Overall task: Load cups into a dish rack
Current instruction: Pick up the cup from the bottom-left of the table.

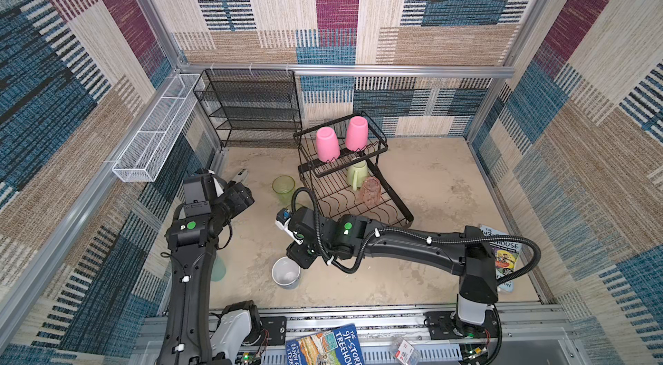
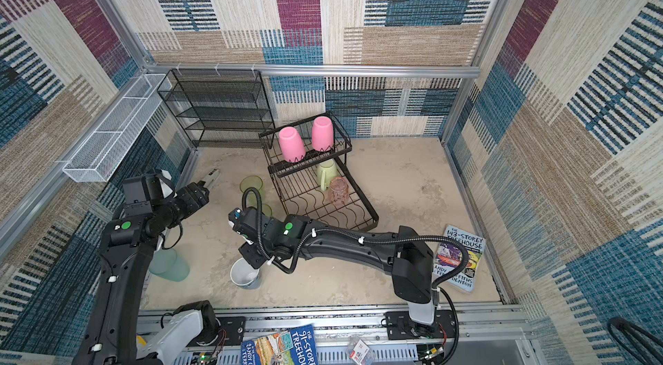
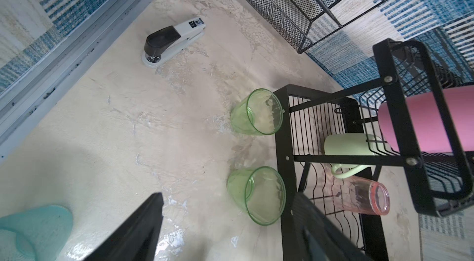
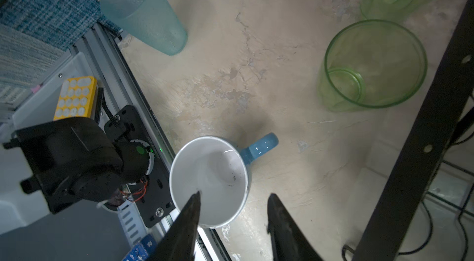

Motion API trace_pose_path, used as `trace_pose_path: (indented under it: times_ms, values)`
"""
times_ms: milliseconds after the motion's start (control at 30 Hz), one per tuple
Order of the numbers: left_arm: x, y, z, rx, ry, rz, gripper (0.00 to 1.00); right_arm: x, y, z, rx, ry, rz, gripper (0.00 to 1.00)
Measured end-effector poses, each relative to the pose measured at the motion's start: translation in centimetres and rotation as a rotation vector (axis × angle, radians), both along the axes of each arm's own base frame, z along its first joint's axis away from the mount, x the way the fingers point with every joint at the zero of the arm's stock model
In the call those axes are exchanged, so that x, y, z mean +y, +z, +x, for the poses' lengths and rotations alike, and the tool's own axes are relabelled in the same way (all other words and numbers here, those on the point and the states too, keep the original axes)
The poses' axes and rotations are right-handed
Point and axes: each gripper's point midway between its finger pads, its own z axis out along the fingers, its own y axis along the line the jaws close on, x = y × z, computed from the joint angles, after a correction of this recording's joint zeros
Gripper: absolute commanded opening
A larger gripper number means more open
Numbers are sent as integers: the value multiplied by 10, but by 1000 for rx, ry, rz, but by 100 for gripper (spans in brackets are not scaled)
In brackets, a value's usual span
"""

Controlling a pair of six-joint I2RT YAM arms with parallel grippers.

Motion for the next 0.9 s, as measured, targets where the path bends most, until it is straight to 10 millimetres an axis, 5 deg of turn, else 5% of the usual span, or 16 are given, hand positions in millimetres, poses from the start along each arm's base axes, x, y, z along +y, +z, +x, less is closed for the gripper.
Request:
trace_pose_path:
  times_ms: [167,600,900]
  values:
    - [9,7,-2,-28,50,-14,82,-3,-16,-3,155,-156,-47,45]
    - [25,6,-13,-57,135,-28,82,-38,-25,-21,422,-489,-72,41]
    - [33,5,-18,-77,180,-46,82,-42,-29,-33,496,-679,-72,42]
